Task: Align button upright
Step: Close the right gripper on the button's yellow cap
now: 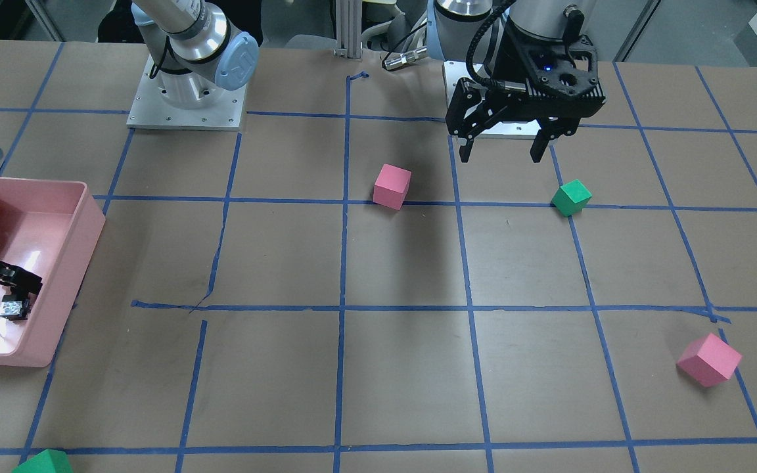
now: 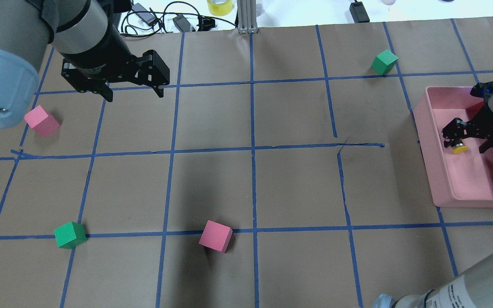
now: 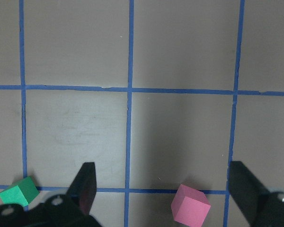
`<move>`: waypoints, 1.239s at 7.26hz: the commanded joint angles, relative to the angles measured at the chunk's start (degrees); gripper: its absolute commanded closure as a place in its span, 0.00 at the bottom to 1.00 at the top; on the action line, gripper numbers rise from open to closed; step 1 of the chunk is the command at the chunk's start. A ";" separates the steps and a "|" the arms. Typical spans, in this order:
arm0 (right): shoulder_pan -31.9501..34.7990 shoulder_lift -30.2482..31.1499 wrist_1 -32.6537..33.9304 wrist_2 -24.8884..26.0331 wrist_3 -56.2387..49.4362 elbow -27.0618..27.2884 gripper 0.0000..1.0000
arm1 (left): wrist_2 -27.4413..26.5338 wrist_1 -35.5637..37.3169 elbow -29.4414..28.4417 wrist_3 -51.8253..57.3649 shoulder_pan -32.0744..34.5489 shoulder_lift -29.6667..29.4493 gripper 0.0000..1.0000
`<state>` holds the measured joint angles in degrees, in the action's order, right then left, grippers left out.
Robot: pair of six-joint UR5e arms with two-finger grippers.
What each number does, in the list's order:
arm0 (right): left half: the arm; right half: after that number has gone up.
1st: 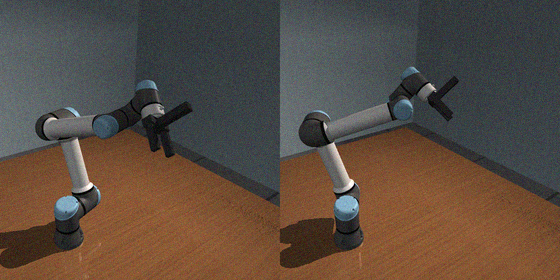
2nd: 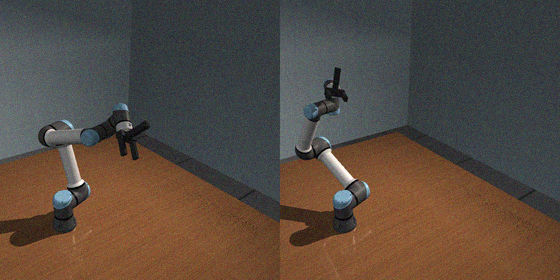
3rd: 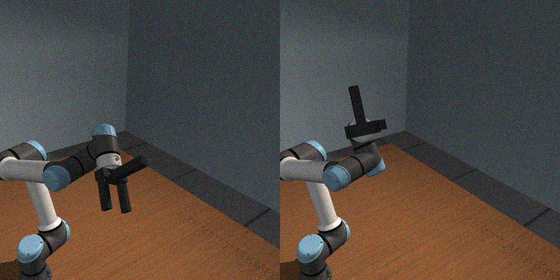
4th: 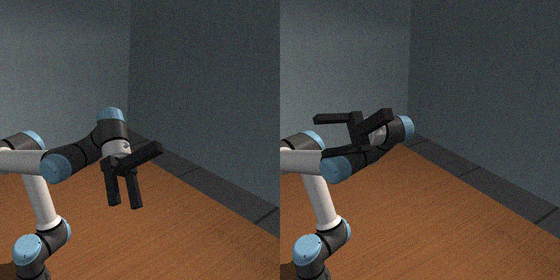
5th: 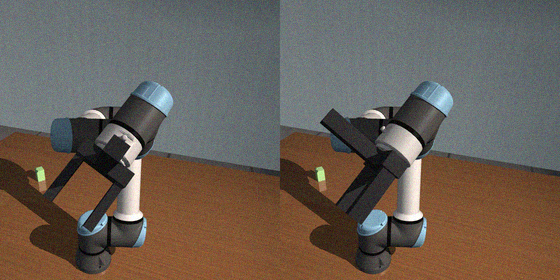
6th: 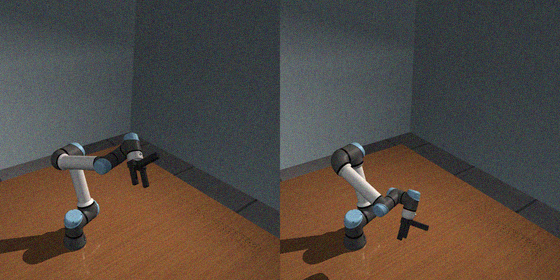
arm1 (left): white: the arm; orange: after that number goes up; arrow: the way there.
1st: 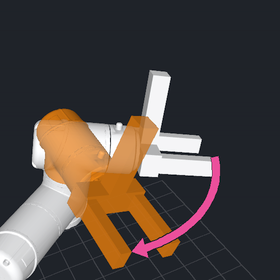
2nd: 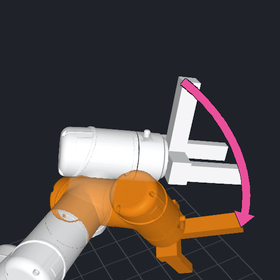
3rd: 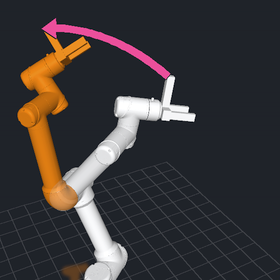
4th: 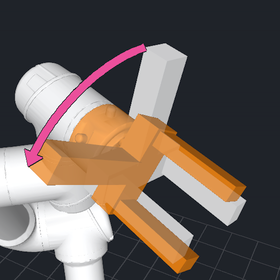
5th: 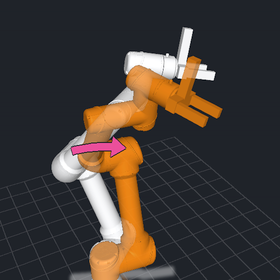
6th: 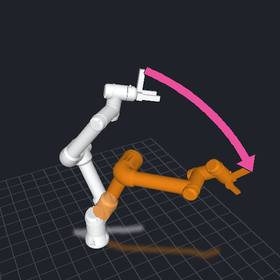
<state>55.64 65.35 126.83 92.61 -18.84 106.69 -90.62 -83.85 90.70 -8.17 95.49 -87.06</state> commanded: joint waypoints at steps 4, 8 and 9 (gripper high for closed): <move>0.08 1.79 -1.23 -0.32 0.73 -2.35 1.00 | 0.00 0.00 0.00 0.00 -0.04 -0.04 0.00; 1.48 6.63 -13.07 -2.34 1.09 -10.69 1.00 | 0.00 0.00 0.00 0.00 -0.04 0.05 0.00; 3.75 7.76 -14.66 -2.08 1.43 -12.45 1.00 | 0.00 0.00 0.00 0.00 -0.04 0.05 0.00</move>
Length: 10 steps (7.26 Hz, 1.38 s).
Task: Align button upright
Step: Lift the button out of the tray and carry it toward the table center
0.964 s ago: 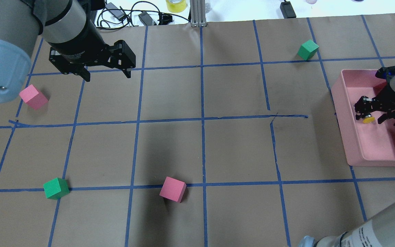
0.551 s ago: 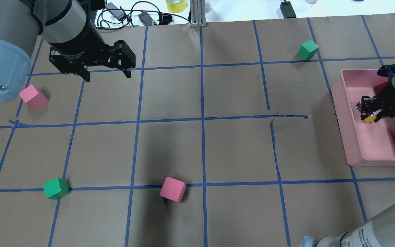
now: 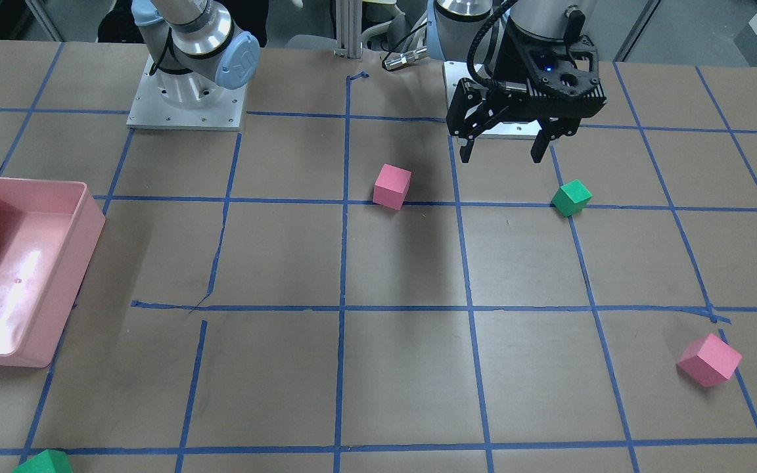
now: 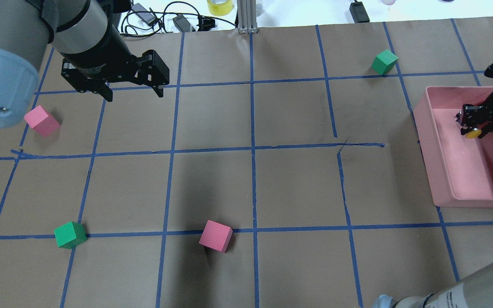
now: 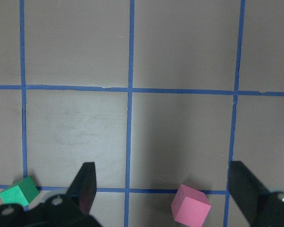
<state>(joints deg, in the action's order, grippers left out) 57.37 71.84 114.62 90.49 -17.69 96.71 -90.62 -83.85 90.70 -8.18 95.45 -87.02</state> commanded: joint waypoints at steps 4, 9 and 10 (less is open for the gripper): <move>23.17 2.17 -2.08 -3.04 15.35 -3.90 1.00 | 0.09 0.00 0.00 0.09 -0.26 0.01 0.00; 46.13 -12.92 4.73 -3.04 41.55 -14.77 1.00 | 0.00 0.00 0.00 0.09 -0.35 -0.08 0.00; 47.82 -15.57 5.17 -3.04 44.21 -16.11 1.00 | 0.00 0.00 0.00 0.09 -0.35 -0.08 0.00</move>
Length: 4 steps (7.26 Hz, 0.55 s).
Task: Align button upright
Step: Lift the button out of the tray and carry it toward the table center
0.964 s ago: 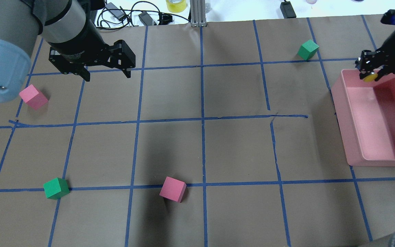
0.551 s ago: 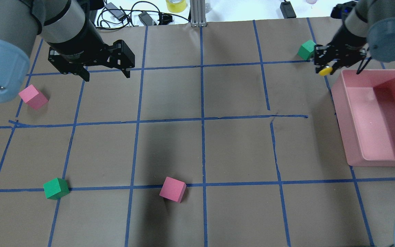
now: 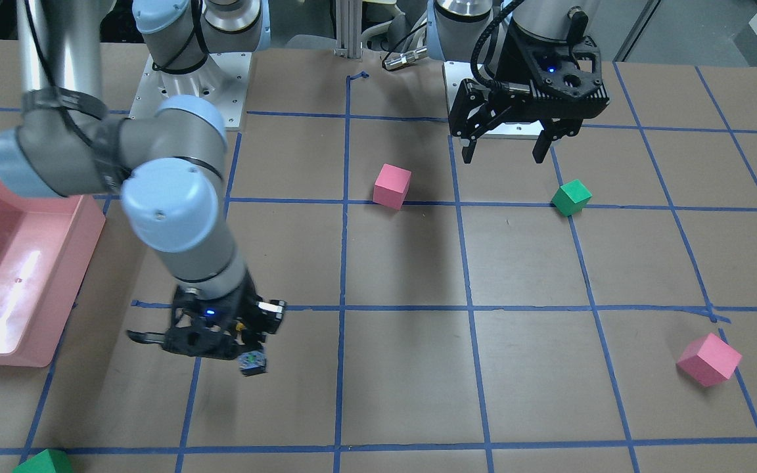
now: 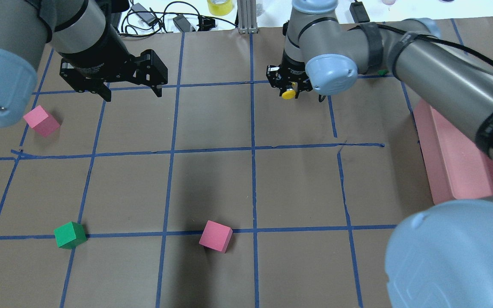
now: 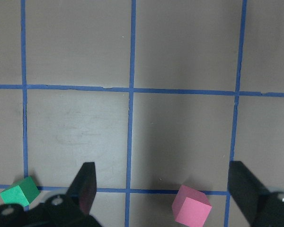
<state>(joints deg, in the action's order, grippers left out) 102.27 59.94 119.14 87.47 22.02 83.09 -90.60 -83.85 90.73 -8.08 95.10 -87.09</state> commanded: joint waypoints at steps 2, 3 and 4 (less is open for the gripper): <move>4.60 -6.67 3.72 -0.10 6.45 -2.93 1.00 | -0.01 0.00 0.06 0.00 -0.01 -0.01 0.00; 5.65 -7.81 4.25 -0.02 7.85 -2.93 1.00 | -0.01 0.09 -0.03 0.00 -0.01 -0.01 0.00; 6.36 -8.87 4.95 -0.37 8.73 -2.93 1.00 | -0.01 0.00 0.06 0.00 -0.01 -0.01 0.00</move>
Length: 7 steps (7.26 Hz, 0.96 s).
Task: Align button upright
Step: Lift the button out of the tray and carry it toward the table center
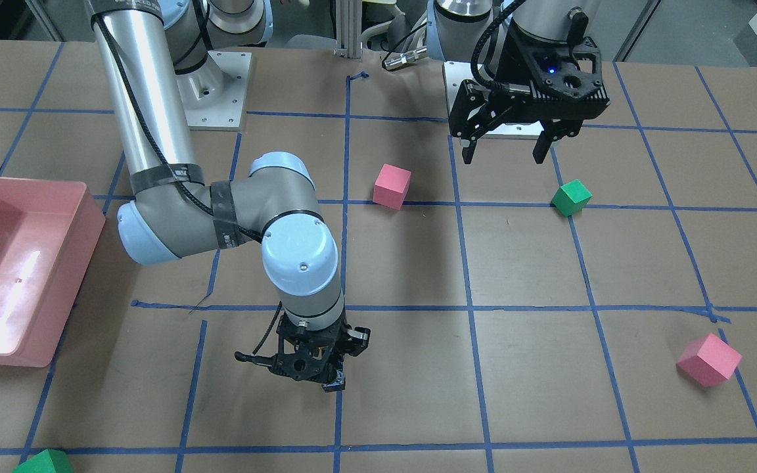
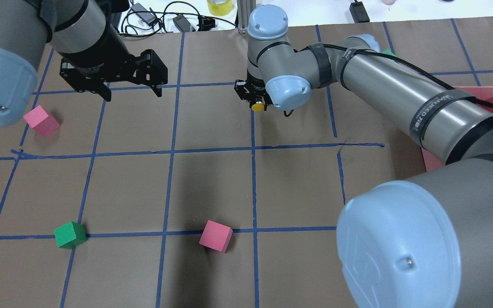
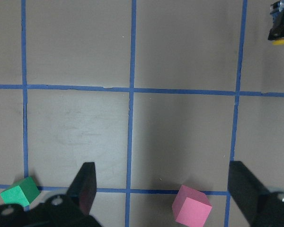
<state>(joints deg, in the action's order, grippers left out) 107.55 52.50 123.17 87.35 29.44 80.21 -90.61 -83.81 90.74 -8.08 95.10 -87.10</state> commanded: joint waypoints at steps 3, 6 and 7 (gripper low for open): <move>2.84 -3.02 2.51 -1.57 1.58 0.30 1.00 | 0.09 -0.03 -0.04 0.00 -0.09 0.00 0.00; 3.02 -1.88 1.46 -1.74 3.60 1.70 1.00 | -0.09 0.05 -0.22 0.00 0.00 0.00 0.00; 3.02 -1.18 1.55 -1.66 6.47 3.53 1.00 | -0.09 0.05 -0.22 0.00 0.00 0.00 0.00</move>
<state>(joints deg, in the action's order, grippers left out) 110.53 50.56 124.77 85.64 33.55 82.03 -90.67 -83.77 90.56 -8.09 95.09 -87.10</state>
